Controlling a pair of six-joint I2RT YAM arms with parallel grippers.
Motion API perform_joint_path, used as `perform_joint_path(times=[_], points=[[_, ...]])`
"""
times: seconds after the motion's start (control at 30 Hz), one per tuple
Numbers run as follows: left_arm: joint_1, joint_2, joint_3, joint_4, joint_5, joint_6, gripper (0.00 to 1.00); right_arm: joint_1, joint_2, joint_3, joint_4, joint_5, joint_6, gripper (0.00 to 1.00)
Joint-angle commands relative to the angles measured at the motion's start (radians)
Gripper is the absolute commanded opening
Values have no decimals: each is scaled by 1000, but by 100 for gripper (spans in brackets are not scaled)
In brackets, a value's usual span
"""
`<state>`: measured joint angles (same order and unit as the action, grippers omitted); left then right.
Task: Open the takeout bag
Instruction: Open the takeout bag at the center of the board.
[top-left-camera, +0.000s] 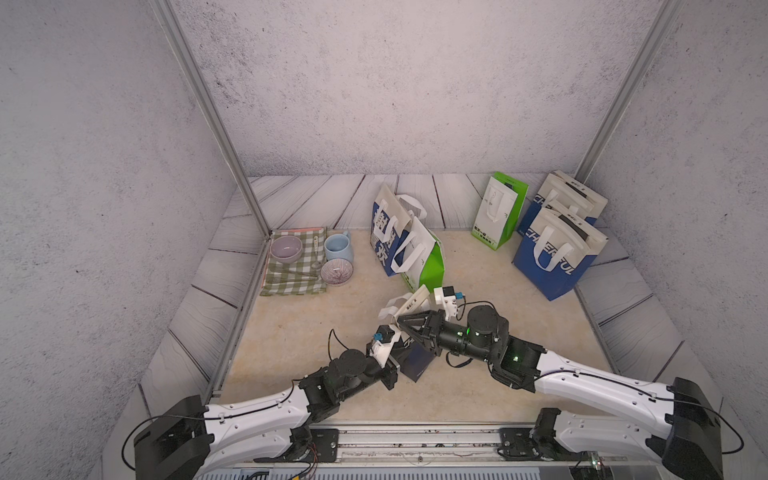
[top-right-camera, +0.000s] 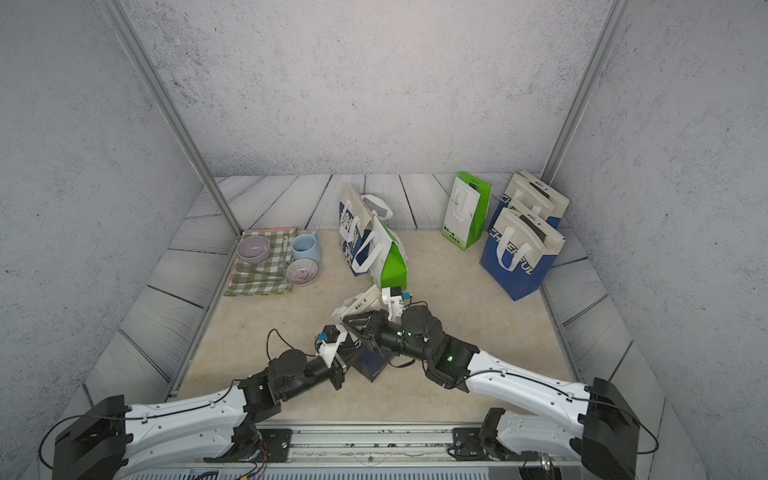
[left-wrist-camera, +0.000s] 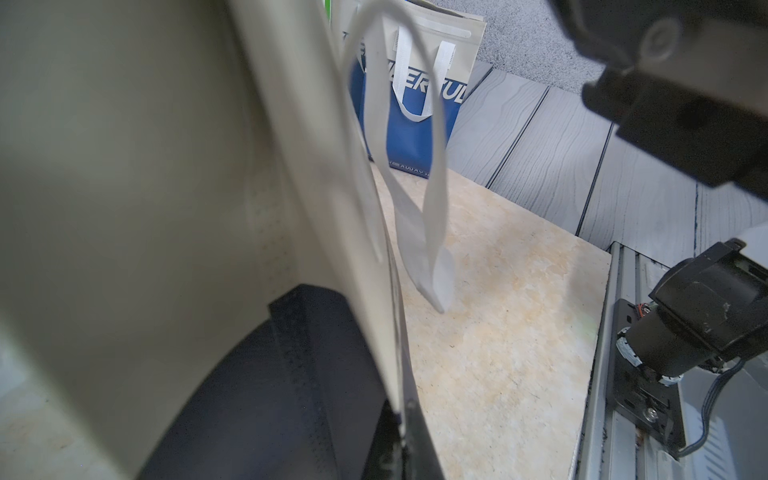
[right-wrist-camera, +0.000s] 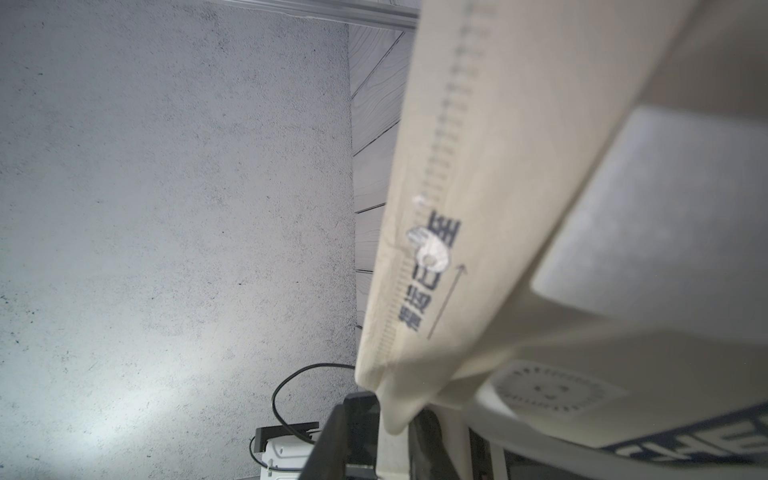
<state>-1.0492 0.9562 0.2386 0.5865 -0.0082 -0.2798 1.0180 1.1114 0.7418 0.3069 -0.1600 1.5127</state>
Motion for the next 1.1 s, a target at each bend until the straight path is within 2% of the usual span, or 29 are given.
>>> perform_joint_path(times=[0.0,0.27,1.07], points=[[1,-5,30,26,-2,13,0,4,-5,24,22,36,-8,21],[1,-10,27,23,-3,8,0,5,-17,22,20,56,-32,0],[1,-43,12,-2,-2,6,0,2,-42,122,-101,86,-199,0]])
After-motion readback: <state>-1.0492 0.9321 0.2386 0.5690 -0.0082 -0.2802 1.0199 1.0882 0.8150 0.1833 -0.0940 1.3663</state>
